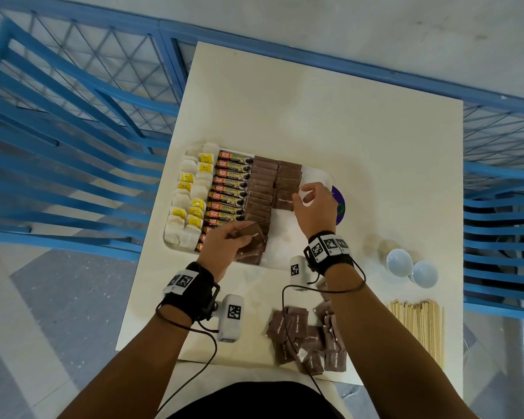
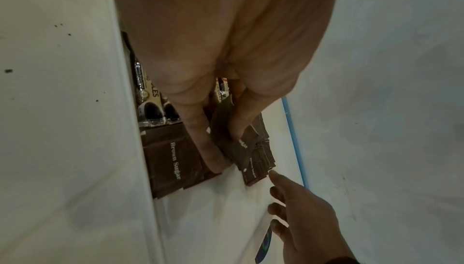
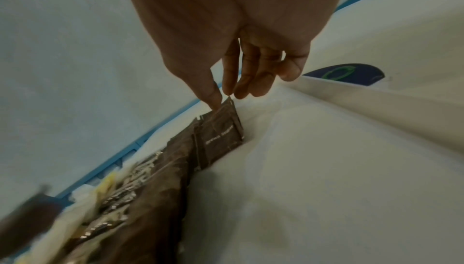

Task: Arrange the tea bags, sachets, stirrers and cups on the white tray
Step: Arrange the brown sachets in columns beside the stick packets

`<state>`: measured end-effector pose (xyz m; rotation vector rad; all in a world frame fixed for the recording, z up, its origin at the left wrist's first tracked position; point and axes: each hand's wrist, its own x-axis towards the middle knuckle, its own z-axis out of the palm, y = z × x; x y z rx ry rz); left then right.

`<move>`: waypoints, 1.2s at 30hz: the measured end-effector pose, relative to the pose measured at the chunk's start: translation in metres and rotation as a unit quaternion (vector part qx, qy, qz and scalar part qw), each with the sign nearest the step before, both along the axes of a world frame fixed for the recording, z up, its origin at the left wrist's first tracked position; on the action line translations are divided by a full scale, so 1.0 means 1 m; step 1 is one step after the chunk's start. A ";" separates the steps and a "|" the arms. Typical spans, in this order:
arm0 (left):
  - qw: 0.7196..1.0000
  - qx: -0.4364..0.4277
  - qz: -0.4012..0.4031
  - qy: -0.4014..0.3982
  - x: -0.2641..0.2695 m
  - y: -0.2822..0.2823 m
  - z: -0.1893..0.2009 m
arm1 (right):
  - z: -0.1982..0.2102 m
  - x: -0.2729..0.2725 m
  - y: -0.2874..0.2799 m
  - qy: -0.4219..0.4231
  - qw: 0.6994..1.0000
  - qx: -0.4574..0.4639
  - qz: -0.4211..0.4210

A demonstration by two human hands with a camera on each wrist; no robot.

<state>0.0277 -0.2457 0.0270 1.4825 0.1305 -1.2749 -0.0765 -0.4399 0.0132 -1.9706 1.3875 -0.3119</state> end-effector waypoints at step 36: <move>0.993 0.081 -0.070 -0.056 -0.010 0.003 0.007 | -0.011 -0.005 0.003 0.043 0.997 0.006 0.071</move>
